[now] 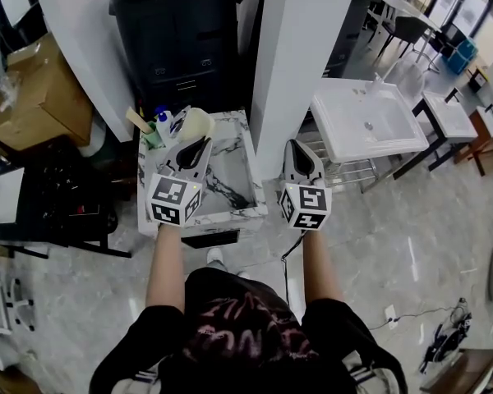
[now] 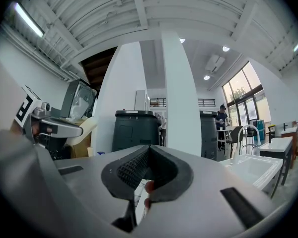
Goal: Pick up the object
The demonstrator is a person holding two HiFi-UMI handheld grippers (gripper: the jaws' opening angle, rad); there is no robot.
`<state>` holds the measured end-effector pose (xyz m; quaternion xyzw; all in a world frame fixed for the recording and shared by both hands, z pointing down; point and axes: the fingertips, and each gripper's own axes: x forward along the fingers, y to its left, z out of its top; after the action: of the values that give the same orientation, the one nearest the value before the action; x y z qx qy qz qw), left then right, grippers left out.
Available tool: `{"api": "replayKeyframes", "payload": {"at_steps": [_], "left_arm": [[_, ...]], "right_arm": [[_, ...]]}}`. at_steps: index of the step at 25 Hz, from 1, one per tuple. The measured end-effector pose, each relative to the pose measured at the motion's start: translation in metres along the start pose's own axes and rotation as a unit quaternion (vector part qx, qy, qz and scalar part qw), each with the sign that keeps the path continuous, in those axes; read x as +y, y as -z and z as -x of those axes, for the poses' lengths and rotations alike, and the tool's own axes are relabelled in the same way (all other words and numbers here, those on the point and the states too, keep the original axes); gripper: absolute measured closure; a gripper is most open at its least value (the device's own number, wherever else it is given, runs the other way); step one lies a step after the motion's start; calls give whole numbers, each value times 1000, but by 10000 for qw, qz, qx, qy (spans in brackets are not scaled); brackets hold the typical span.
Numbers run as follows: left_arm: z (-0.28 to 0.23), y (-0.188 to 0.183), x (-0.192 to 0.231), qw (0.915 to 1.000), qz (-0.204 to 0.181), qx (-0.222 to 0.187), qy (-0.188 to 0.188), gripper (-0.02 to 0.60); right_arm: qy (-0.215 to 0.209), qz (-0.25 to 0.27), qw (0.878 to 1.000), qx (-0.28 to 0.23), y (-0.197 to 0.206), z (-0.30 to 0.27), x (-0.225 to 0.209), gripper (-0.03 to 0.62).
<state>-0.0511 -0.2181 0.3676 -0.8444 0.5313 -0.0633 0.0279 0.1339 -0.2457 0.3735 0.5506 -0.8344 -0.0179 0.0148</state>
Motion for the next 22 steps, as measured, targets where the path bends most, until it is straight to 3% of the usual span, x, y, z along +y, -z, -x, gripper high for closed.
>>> {"api": "replayKeyframes", "payload": {"at_steps": [22], "left_arm": [[13, 2, 2, 9998, 87, -83, -125, 558]], "right_arm": [[-79, 83, 9999, -5, -1, 5, 2, 580]]}}
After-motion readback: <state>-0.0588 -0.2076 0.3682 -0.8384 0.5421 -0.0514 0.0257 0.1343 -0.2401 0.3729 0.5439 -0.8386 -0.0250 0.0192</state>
